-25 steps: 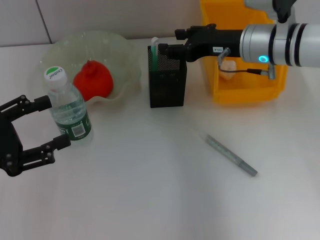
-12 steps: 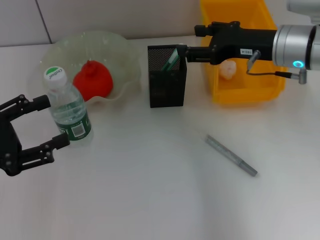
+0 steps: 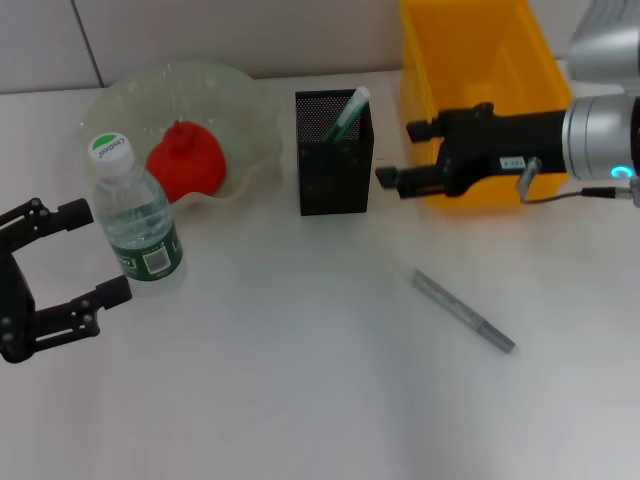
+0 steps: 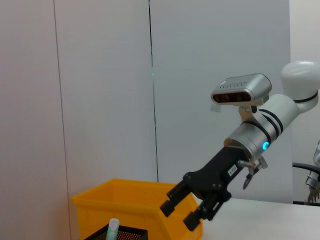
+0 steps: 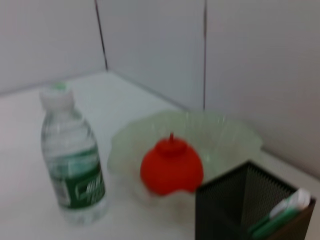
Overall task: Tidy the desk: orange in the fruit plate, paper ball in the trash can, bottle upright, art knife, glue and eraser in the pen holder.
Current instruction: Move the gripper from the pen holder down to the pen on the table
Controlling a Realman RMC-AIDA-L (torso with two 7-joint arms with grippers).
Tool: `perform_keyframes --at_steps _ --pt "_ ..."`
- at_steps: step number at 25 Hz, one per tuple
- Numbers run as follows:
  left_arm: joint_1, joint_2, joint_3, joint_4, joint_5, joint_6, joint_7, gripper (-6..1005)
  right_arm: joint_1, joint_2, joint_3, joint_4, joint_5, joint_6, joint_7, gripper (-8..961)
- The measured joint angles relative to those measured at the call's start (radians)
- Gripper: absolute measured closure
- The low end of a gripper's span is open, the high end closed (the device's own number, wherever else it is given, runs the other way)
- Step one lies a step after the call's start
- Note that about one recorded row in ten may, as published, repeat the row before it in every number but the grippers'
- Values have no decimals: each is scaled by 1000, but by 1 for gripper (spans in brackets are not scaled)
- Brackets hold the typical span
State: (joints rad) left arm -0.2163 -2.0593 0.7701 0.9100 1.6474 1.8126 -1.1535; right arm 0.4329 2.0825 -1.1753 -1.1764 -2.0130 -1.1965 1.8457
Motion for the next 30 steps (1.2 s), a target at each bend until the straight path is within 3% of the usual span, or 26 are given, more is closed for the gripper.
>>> perform_keyframes --at_steps 6,8,20,24,30 --pt "14 0 0 1 0 6 0 164 -70 2 -103 -184 -75 -11 143 177" --pt "22 -1 0 1 0 14 0 164 -95 5 -113 -313 -117 -79 251 177" --pt "28 -4 0 -1 -5 18 1 165 -84 0 -107 -403 -219 -144 506 177" --pt "28 -6 0 -2 -6 18 13 166 -37 -2 -111 -410 -322 -216 679 178" --pt "28 -6 0 -8 -10 24 24 167 10 -3 -112 -415 -388 -314 759 178"
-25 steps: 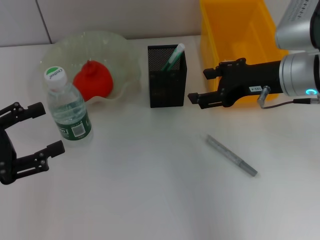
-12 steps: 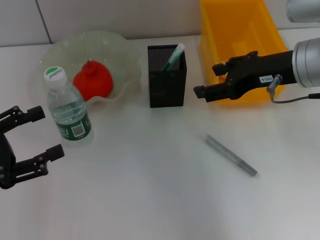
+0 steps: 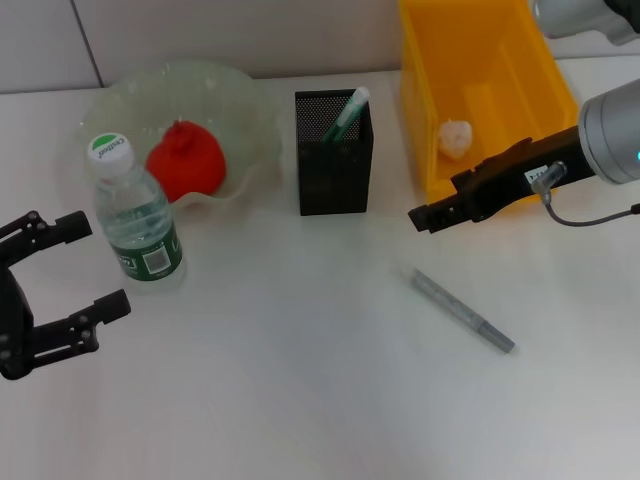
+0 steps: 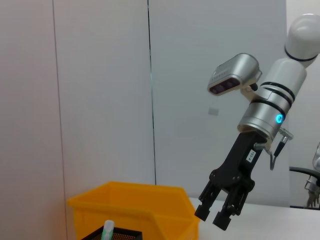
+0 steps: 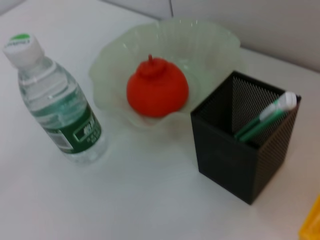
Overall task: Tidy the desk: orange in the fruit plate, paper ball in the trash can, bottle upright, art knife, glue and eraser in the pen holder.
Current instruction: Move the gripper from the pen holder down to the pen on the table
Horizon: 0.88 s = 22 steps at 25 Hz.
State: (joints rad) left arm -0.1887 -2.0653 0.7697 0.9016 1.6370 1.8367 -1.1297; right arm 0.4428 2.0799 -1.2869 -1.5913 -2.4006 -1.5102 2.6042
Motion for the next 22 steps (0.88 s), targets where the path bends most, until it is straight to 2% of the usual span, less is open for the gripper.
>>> perform_keyframes --at_steps 3,8,16,22 --pt "0 -2 -1 -2 -2 12 11 167 57 1 0 -4 -137 -79 62 178" --pt "0 -3 3 -4 -4 27 24 168 103 2 0 17 -185 -145 85 178" --pt "-4 -4 9 -24 -12 33 41 169 113 2 -2 33 -196 -159 102 179" --pt "0 -4 3 -30 -13 29 56 168 130 2 -2 108 -208 -156 103 179"
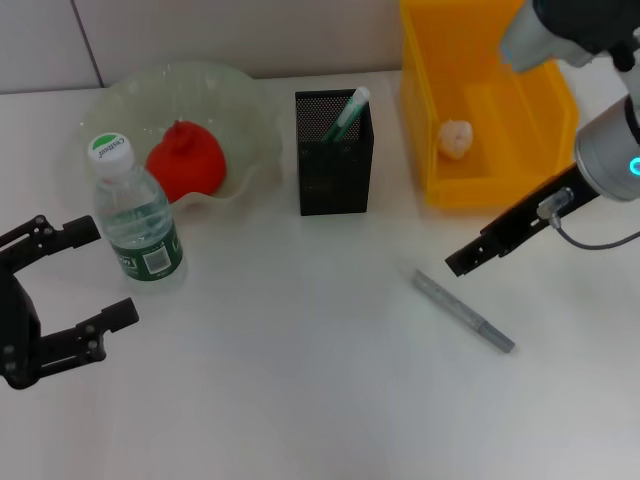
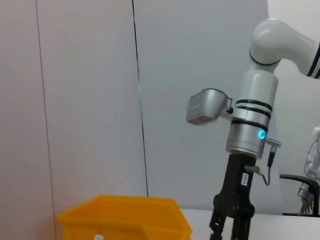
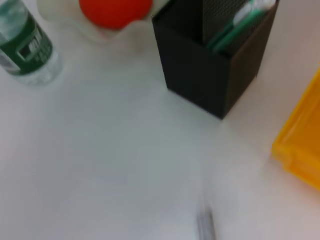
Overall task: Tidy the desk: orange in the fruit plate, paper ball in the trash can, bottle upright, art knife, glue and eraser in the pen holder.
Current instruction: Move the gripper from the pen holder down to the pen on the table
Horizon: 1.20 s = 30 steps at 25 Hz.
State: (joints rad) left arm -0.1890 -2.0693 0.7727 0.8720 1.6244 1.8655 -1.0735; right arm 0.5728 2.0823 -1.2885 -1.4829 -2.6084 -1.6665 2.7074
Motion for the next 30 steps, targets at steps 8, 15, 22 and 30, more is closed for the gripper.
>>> perform_keyframes --at_steps 8,15,22,30 --pt "-3 0 1 -36 0 -4 27 168 24 1 -20 87 -21 26 4 179" --pt "-9 1 -2 -51 0 -5 38 169 29 1 -69 125 -30 71 9 180" --pt "-8 2 -3 -53 0 -9 38 169 33 2 -109 142 -31 101 23 209" --pt "-7 3 -3 -53 0 -10 38 169 42 3 -130 163 -28 111 25 338"
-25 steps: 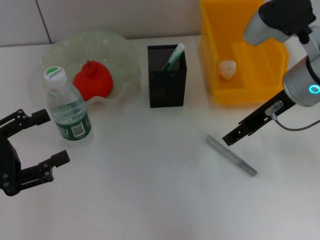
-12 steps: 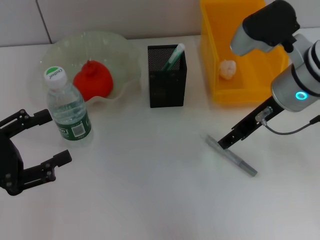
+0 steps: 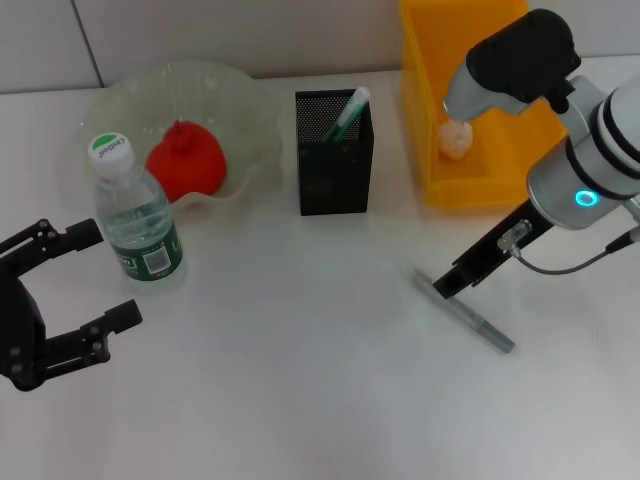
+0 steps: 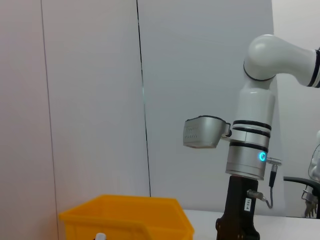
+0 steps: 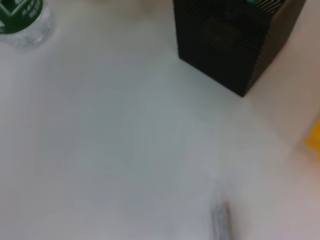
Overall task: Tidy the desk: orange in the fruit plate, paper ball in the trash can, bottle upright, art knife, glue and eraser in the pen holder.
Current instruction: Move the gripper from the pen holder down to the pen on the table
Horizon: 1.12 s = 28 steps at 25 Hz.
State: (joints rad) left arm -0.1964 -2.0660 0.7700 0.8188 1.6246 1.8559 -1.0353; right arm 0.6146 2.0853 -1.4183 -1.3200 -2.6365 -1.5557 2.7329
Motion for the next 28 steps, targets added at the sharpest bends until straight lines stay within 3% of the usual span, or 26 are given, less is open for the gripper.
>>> perform_keyframes --at_steps 5,21,23,28 --pt "-1 1 0 2 0 0 0 169 14 1 -8 32 1 7 1 440" --pt "1 2 0 6 0 0 0 168 31 1 -70 68 2 54 26 453" --pt "2 3 0 7 1 1 0 168 31 1 -76 72 1 62 27 530" --pt "5 3 0 7 4 6 10 168 31 1 -76 73 0 65 28 530"
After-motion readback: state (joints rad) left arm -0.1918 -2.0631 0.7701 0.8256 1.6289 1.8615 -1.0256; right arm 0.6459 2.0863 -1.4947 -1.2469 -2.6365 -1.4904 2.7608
